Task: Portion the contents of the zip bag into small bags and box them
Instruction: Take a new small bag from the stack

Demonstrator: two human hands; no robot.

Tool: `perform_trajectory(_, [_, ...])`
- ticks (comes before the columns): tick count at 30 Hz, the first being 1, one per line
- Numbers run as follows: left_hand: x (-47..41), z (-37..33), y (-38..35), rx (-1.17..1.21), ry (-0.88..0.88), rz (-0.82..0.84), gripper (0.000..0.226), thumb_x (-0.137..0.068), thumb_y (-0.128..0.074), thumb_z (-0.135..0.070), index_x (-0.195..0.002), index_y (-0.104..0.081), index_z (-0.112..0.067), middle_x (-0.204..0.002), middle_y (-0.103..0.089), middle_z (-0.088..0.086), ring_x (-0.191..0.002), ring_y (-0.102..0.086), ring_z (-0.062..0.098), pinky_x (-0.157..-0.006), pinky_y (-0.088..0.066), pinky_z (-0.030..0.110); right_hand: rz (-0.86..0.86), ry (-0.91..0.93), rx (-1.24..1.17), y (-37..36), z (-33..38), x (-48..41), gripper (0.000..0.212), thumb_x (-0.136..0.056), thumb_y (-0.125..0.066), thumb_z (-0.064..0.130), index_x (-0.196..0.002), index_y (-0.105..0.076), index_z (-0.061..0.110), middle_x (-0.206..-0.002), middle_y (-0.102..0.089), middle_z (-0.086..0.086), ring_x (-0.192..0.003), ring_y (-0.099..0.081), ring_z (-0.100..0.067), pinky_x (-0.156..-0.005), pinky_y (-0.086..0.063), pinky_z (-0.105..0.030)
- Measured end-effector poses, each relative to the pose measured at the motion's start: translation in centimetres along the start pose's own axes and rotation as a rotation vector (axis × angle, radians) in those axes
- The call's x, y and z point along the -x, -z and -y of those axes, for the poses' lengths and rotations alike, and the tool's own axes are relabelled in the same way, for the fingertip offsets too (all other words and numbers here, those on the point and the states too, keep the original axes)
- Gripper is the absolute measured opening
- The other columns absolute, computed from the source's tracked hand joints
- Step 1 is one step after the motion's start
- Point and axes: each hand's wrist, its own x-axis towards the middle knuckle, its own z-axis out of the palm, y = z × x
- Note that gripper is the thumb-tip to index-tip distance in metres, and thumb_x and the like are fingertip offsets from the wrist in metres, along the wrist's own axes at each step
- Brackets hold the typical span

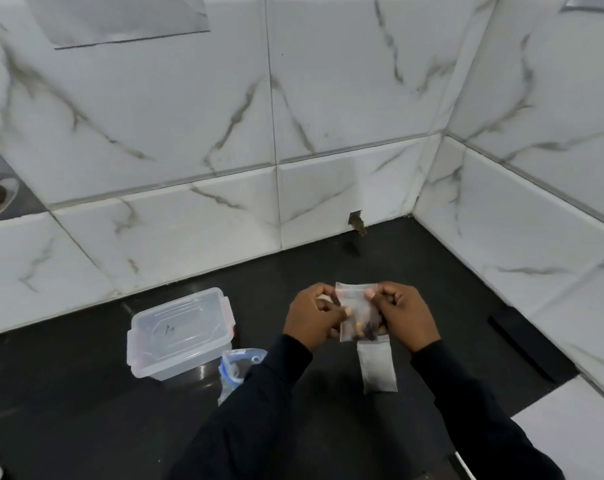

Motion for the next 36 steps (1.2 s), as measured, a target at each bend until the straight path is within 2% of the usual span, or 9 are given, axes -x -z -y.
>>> perform_trajectory(3, [-1.6,3.9,-3.5,-0.119,0.159,0.018,0.017,-0.074,-0.076,-0.007,-0.081,-0.062,-0.014,-0.072,-0.069,0.014,-0.058,-0.069,0.023,-0.052,-0.059,0.033,-0.013,-0.178,0.100,1.0,-5.3,-0.3,0.022,-0.094,-0.063,0.018,-0.077,-0.070,0.006,-0.065,-0.066,-0.017,-0.052,-0.061,-0.017,-0.048,-0.055,-0.034])
perform_trajectory(7, [-3.3,12.4,-6.8,-0.267,0.366,0.022,0.012,-0.062,-0.071,-0.010,-0.066,-0.062,-0.018,-0.069,-0.069,0.007,-0.062,-0.068,0.025,-0.063,-0.062,0.046,0.006,-0.391,0.241,1.0,-11.7,0.6,0.022,-0.089,-0.063,0.015,-0.070,-0.068,0.005,-0.062,-0.068,-0.013,-0.053,-0.066,-0.023,-0.057,-0.060,-0.048])
perform_trajectory(12, [-2.4,13.7,-8.4,-0.216,0.464,-0.063,0.023,-0.067,-0.072,-0.004,-0.061,-0.056,-0.020,-0.061,-0.064,0.001,-0.048,-0.058,0.014,-0.057,-0.061,0.040,0.040,-0.418,0.392,1.1,-14.0,1.0,0.007,-0.085,-0.065,0.011,-0.082,-0.069,0.016,-0.079,-0.070,-0.004,-0.072,-0.068,-0.021,-0.068,-0.060,-0.038])
perform_trajectory(17, [-2.4,12.3,-7.3,-0.166,0.450,-0.053,0.023,-0.071,-0.079,-0.015,-0.082,-0.059,-0.017,-0.074,-0.067,0.005,-0.057,-0.060,0.016,-0.051,-0.053,0.028,0.007,-0.156,0.465,0.0,-11.6,-1.9,0.023,-0.086,-0.067,0.020,-0.105,-0.058,0.030,-0.101,-0.051,0.012,-0.087,-0.056,-0.002,-0.075,-0.045,-0.018])
perform_trajectory(21, [-2.5,11.6,-5.2,-0.114,0.401,-0.154,0.024,-0.076,-0.077,-0.016,-0.088,-0.056,-0.014,-0.072,-0.066,0.004,-0.054,-0.060,0.015,-0.055,-0.052,0.028,0.110,-0.200,0.399,-4.3,-10.1,-7.7,0.020,-0.084,-0.072,0.033,-0.094,-0.066,0.016,-0.088,-0.066,0.003,-0.083,-0.063,-0.013,-0.071,-0.046,-0.023])
perform_trajectory(24, [-2.1,10.5,-3.9,-0.087,0.351,-0.193,0.022,-0.081,-0.074,-0.017,-0.093,-0.057,-0.008,-0.077,-0.065,0.006,-0.056,-0.062,0.013,-0.054,-0.052,0.022,0.213,-0.292,0.468,-7.8,-10.7,-11.3,0.032,-0.079,-0.076,0.038,-0.085,-0.060,0.011,-0.082,-0.059,0.000,-0.083,-0.060,-0.023,-0.067,-0.045,-0.028])
perform_trajectory(29, [-0.3,8.1,-1.4,-0.013,0.244,-0.257,0.015,-0.086,-0.071,-0.016,-0.094,-0.063,-0.007,-0.078,-0.067,0.007,-0.058,-0.064,0.012,-0.054,-0.053,0.022,0.219,-0.398,0.583,-11.2,-12.5,-14.1,0.033,-0.066,-0.078,0.045,-0.081,-0.057,0.025,-0.099,-0.065,-0.002,-0.102,-0.059,-0.030,-0.092,-0.049,-0.048])
perform_trajectory(33, [0.2,7.3,0.7,0.024,0.204,-0.346,0.006,-0.089,-0.068,-0.010,-0.090,-0.064,-0.006,-0.078,-0.070,0.014,-0.057,-0.066,0.014,-0.054,-0.053,0.023,0.127,-0.338,0.540,-11.1,-12.0,-12.9,0.013,-0.077,-0.064,0.027,-0.067,-0.060,0.020,-0.078,-0.067,0.000,-0.080,-0.064,-0.026,-0.084,-0.055,-0.046])
perform_trajectory(36, [-0.2,7.1,1.7,0.065,0.217,-0.414,0.005,-0.089,-0.066,-0.006,-0.085,-0.065,-0.005,-0.071,-0.070,0.011,-0.055,-0.065,0.016,-0.053,-0.052,0.023,0.133,-0.243,0.496,-10.2,-10.7,-11.4,0.023,-0.084,-0.060,0.020,-0.061,-0.065,0.019,-0.066,-0.066,0.001,-0.069,-0.064,-0.023,-0.069,-0.054,-0.031])
